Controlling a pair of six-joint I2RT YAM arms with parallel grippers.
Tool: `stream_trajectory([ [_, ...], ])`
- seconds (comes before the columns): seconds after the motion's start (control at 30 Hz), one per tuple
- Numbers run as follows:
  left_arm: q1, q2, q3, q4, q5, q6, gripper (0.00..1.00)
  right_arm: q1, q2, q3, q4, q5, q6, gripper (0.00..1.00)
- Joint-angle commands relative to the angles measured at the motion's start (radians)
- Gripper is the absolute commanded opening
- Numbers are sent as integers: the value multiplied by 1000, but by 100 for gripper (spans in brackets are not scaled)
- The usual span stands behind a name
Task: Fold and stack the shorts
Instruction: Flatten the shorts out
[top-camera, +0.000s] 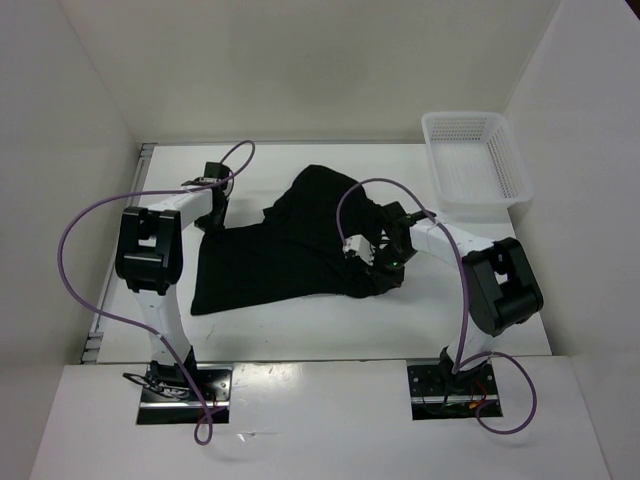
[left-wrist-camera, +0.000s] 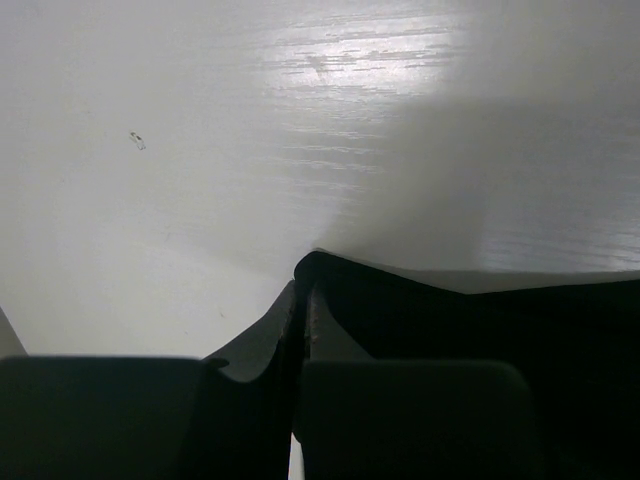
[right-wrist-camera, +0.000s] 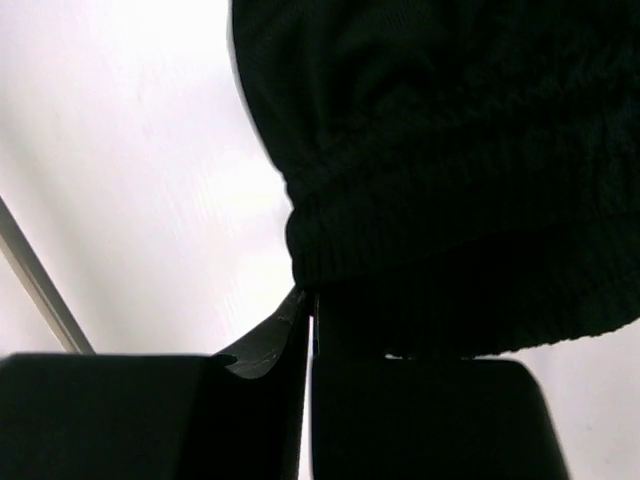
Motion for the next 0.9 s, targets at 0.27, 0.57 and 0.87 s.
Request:
stream_trajectory([
  [0.27,25,45,55,7,-70,3,0,6,8,-34,-127,223,-245,0],
  [0.57,-13,-15,21,-46,-1,3,47,15,-45,9,-75,148,-86,64],
  [0.87,-64,-292,-72,-158,0,3,55,0,-194,118,-73,117,42,64],
])
